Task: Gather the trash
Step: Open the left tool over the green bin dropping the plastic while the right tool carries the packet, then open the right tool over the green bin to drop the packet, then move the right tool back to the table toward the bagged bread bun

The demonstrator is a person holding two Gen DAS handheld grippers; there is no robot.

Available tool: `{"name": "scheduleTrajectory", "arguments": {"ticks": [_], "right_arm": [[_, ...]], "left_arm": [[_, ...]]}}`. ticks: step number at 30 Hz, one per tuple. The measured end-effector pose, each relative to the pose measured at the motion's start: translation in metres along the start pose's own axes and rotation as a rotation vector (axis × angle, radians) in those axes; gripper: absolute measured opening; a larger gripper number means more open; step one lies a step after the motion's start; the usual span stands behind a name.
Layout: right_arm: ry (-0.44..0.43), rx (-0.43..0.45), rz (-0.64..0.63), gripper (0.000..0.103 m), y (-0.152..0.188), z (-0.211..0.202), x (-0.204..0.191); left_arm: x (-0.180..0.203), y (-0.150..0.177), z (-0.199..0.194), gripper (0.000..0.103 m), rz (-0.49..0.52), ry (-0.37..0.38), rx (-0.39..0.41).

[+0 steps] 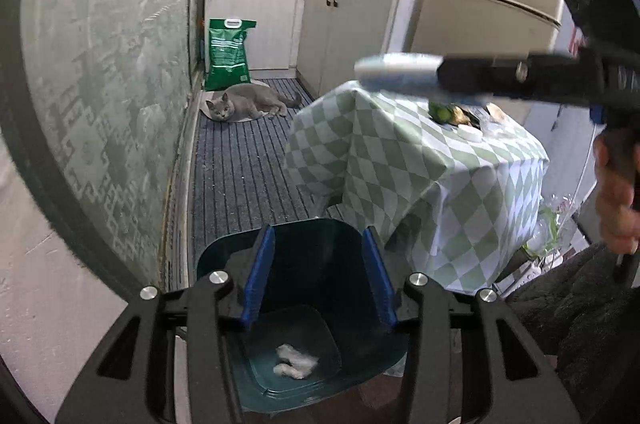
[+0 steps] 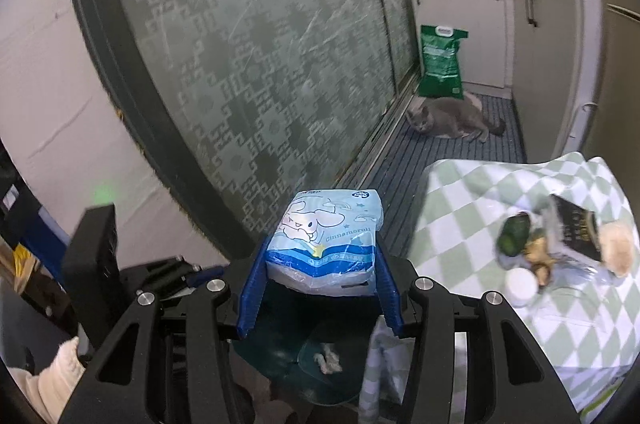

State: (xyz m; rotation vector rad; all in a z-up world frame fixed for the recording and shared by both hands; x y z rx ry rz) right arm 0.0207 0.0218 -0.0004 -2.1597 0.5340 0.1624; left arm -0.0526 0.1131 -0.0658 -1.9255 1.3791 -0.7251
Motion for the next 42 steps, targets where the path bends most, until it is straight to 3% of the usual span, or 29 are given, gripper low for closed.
{"name": "scheduleTrajectory", "arguments": {"ticks": [7,15,16,18,19,32,42], "right_arm": [[0.011,-0.096,-0.026,0.050,0.012,0.031,-0.010],[0.003,-0.136,-0.062,0.053,0.018,0.049,-0.023],[0.002,-0.138,-0.064,0.056,0.018,0.050,-0.024],[-0.024,-0.152,-0.062,0.075,0.020,0.052,-0.027],[-0.017,-0.148,-0.062,0.077,0.020,0.053,-0.027],[0.023,0.002,-0.014,0.081,0.001,0.005,0.000],[0.144,0.164,0.111,0.081,-0.001,-0.067,0.064]], "left_arm": [[-0.011,-0.008,-0.014,0.048,-0.043,0.022,0.049],[-0.019,-0.013,-0.031,0.048,-0.061,0.025,0.118],[-0.020,-0.015,-0.033,0.048,-0.066,0.028,0.128],[-0.021,-0.016,-0.034,0.050,-0.072,0.031,0.136],[-0.022,-0.017,-0.035,0.052,-0.076,0.037,0.143],[-0.007,-0.030,-0.037,0.056,-0.061,0.064,0.173],[0.042,-0.044,-0.022,0.062,0.007,0.134,0.178]]}}
Point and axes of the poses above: each gripper's, at about its wrist camera, not at the fingertips, and z roughly the way its jaws point, x to its right, y to its underside, the point moved 5 cm from there along z, roughly the way its jaws point, and after that the axes turned 7 degrees about -y, right-handed, at the moved point
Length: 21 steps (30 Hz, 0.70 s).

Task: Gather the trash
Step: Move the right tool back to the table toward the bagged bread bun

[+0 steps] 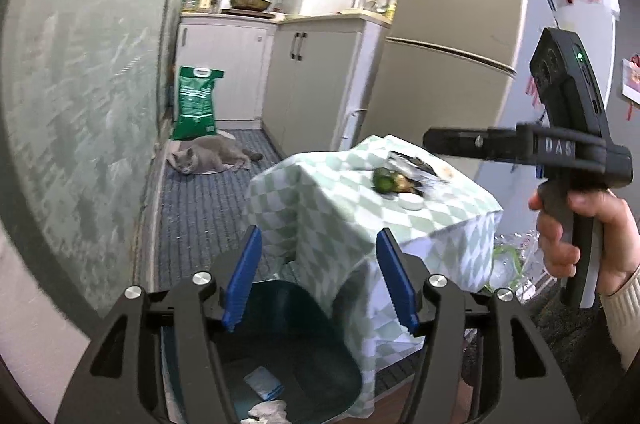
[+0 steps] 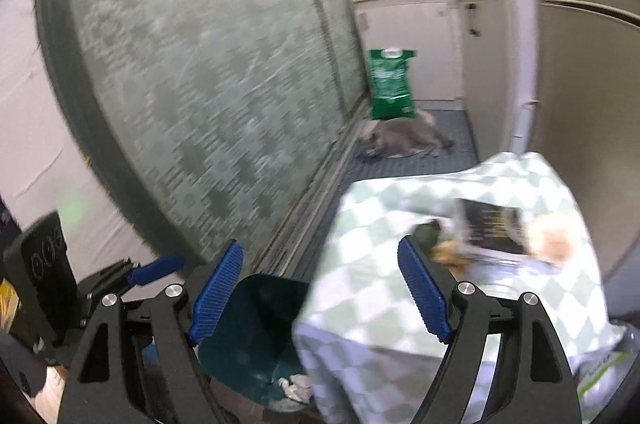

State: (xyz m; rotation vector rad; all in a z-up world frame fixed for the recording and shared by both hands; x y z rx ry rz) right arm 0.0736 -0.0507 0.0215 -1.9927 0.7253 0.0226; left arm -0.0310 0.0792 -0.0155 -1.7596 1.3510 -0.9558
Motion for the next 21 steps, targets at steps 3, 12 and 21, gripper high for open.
{"name": "scheduleTrajectory", "arguments": {"ticks": [3,12,21], "right_arm": [[0.046,0.039,0.049,0.081,0.000,-0.018,0.024],[0.111,0.111,0.129,0.081,0.007,-0.068,0.075],[0.148,0.103,0.167,0.081,0.026,-0.095,0.107]], "left_arm": [[0.020,-0.002,0.014,0.063,0.019,0.026,-0.018],[0.071,-0.005,0.042,0.063,0.074,0.087,-0.041],[0.119,-0.010,0.085,0.060,0.112,0.149,-0.081]]}}
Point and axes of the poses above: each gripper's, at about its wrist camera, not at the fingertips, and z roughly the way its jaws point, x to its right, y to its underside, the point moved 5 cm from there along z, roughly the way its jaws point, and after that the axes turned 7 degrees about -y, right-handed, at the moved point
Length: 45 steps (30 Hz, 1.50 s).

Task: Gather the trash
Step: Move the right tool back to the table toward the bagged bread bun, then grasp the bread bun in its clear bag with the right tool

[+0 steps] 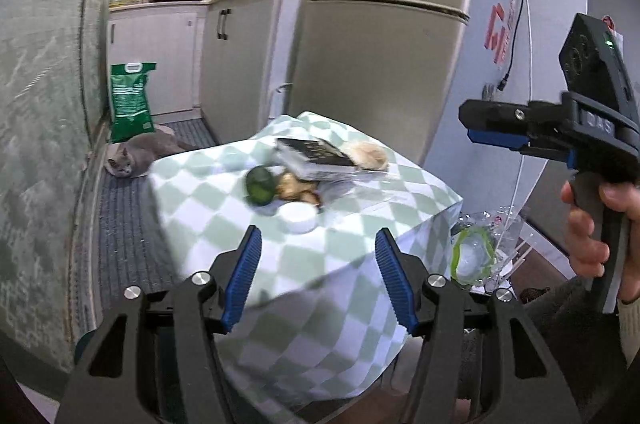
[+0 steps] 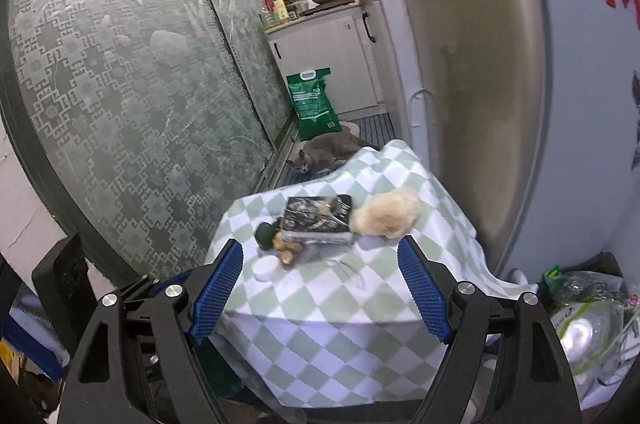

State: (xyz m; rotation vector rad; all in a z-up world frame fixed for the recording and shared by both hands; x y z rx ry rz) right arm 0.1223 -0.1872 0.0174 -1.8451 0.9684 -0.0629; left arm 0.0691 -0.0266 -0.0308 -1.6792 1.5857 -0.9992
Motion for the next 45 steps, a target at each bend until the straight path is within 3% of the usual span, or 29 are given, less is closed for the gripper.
{"name": "scheduleTrajectory", "arguments": {"ticks": [3,5,10,15,17,23,28,36,45], "right_arm": [[0.006,-0.004,0.002,0.081,0.004,-0.005,0.007],[0.012,-0.003,0.003,0.080,0.005,-0.009,0.012],[0.026,-0.007,-0.002,0.076,0.006,-0.015,0.021],[0.049,-0.012,-0.015,0.074,0.005,-0.019,0.028],[0.067,-0.026,-0.040,0.074,0.003,-0.019,0.030],[0.112,-0.088,-0.154,0.074,-0.009,-0.008,0.032],[0.131,-0.163,-0.199,0.071,-0.008,0.021,0.040],[0.130,-0.222,-0.246,0.046,-0.022,0.064,0.045],[0.117,-0.298,-0.184,0.041,-0.023,0.116,0.064]], "left_arm": [[0.007,-0.006,0.018,0.055,-0.022,0.020,-0.019],[0.008,-0.009,0.028,0.044,-0.055,0.039,-0.039],[0.009,-0.013,0.051,0.041,-0.092,0.030,-0.062],[0.009,-0.015,0.063,0.027,-0.120,0.028,-0.082],[0.011,-0.015,0.067,0.018,-0.109,0.015,-0.094],[0.014,-0.016,0.070,0.004,-0.089,-0.002,-0.103],[0.013,-0.016,0.061,0.004,-0.087,0.002,-0.080],[0.006,-0.019,0.046,0.004,-0.119,0.030,-0.038],[-0.002,-0.020,0.021,0.004,-0.139,0.069,0.018]]}}
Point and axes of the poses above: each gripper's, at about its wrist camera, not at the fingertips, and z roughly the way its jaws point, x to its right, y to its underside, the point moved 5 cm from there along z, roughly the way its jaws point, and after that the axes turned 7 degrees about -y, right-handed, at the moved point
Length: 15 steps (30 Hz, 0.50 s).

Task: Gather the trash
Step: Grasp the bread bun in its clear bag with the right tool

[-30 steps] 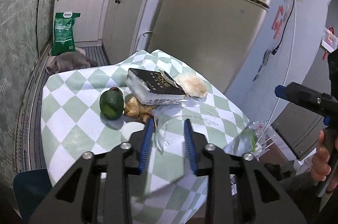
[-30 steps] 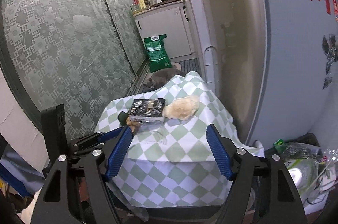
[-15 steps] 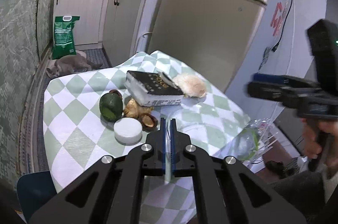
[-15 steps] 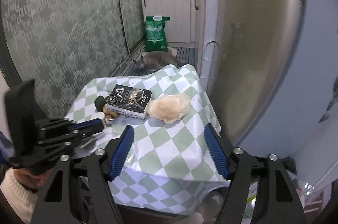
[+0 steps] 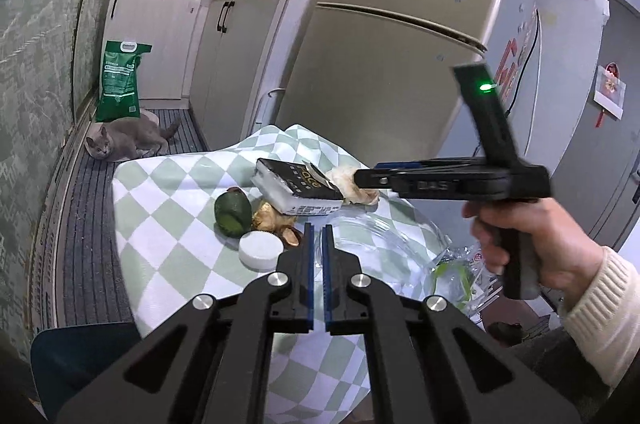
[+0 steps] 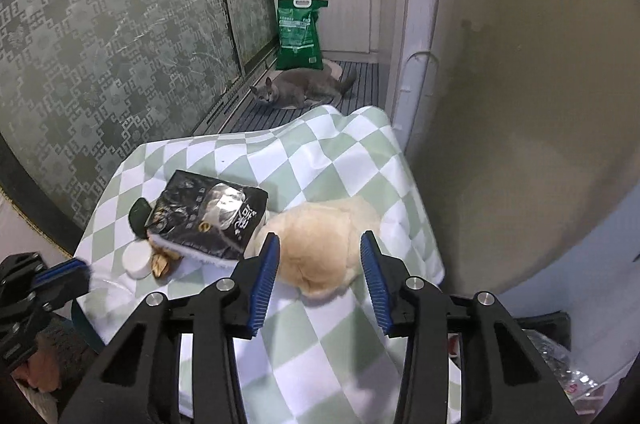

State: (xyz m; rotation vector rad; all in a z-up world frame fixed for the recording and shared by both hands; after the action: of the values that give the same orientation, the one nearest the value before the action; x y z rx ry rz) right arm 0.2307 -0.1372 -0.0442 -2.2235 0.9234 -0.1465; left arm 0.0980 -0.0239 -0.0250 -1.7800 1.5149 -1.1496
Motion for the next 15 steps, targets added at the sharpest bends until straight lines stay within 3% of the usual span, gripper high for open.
{"name": "scheduleTrajectory", "arguments": {"ticks": [4,9,15], "right_arm": [[0.020,-0.028,-0.008,0.034,0.003,0.012,-0.001],[0.071,-0.032,-0.057,0.013,0.002,0.011,-0.011],[0.088,0.008,-0.073,0.009,-0.003,-0.005,-0.018]], "left_arm": [[-0.001,0.001,-0.008,0.004,-0.002,0.009,0.007],[-0.004,0.001,-0.014,0.004,0.006,-0.001,0.012],[-0.008,0.001,-0.018,0.004,0.005,-0.012,0.020]]}}
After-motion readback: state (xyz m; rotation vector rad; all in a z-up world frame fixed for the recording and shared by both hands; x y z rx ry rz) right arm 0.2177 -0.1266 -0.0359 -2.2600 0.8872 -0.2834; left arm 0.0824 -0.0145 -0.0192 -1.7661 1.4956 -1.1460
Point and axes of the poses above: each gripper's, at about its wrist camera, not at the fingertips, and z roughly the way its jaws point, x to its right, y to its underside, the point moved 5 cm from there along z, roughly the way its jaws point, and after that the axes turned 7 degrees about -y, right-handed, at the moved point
